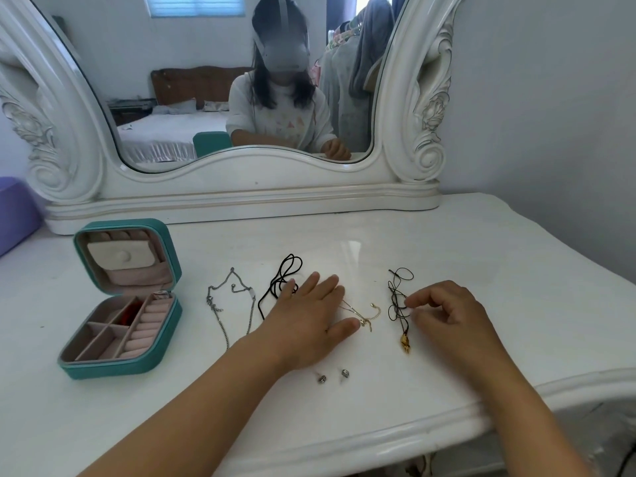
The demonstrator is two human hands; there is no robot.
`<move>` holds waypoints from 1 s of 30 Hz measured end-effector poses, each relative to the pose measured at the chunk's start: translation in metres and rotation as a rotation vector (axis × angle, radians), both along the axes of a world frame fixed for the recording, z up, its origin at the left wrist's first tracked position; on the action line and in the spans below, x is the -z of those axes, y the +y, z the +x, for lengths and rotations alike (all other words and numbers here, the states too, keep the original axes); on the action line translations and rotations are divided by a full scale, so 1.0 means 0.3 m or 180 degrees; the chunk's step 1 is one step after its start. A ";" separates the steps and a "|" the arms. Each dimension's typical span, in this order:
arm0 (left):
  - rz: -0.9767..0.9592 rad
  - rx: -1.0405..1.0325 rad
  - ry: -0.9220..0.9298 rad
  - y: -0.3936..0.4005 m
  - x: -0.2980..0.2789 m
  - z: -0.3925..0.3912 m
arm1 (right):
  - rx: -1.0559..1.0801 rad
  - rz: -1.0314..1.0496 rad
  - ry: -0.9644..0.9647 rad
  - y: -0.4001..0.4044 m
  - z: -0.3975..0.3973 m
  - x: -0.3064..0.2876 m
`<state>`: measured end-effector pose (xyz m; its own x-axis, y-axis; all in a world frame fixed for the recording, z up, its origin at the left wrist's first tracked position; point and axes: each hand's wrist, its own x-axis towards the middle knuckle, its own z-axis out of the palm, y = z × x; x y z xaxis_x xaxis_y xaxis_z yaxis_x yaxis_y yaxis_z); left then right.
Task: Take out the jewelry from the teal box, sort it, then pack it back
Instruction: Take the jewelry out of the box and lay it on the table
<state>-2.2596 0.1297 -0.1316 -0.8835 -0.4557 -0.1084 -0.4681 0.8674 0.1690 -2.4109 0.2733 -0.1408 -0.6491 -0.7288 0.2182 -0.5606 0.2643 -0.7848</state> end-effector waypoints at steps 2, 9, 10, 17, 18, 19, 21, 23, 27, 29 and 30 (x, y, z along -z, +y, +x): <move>0.0109 0.0177 0.0091 0.020 -0.004 -0.006 | -0.0103 0.0145 0.0111 0.005 0.005 0.000; 0.0275 0.0434 0.0173 0.031 0.014 0.002 | -0.0334 0.0324 0.0295 0.035 0.013 0.003; 0.0305 0.0429 0.0219 0.028 0.016 0.007 | -0.0308 0.0243 0.0257 0.036 0.012 0.002; 0.0517 0.0498 0.0380 0.031 0.005 0.045 | -0.0430 0.0388 0.0241 0.018 0.004 0.016; 0.0531 0.0491 0.0406 0.028 0.002 0.052 | -0.0416 0.0336 0.0196 0.018 0.001 0.017; 0.0535 0.0456 0.0443 0.022 0.002 0.062 | -0.0376 0.0218 0.0115 0.020 -0.002 0.017; 0.0537 0.0321 0.0561 0.008 0.004 0.084 | -0.0217 -0.0053 -0.0052 0.031 -0.008 0.014; 0.0558 0.0163 0.0761 -0.008 0.010 0.110 | -0.0102 -0.0227 -0.0166 0.039 -0.007 0.009; 0.0407 -0.0159 0.1236 -0.032 0.023 0.167 | -0.0072 -0.0367 -0.0203 0.035 0.004 0.006; 0.0386 -0.0283 0.1391 -0.041 0.027 0.197 | -0.0067 -0.0416 -0.0195 0.031 0.012 0.004; 0.0365 -0.0295 0.1442 -0.043 0.030 0.210 | -0.0062 -0.0435 -0.0183 0.029 0.017 0.002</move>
<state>-2.1966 0.1166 -0.1407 -0.8097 -0.5423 0.2242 -0.3995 0.7893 0.4663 -2.4060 0.2818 -0.1414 -0.6493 -0.7075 0.2791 -0.5177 0.1423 -0.8437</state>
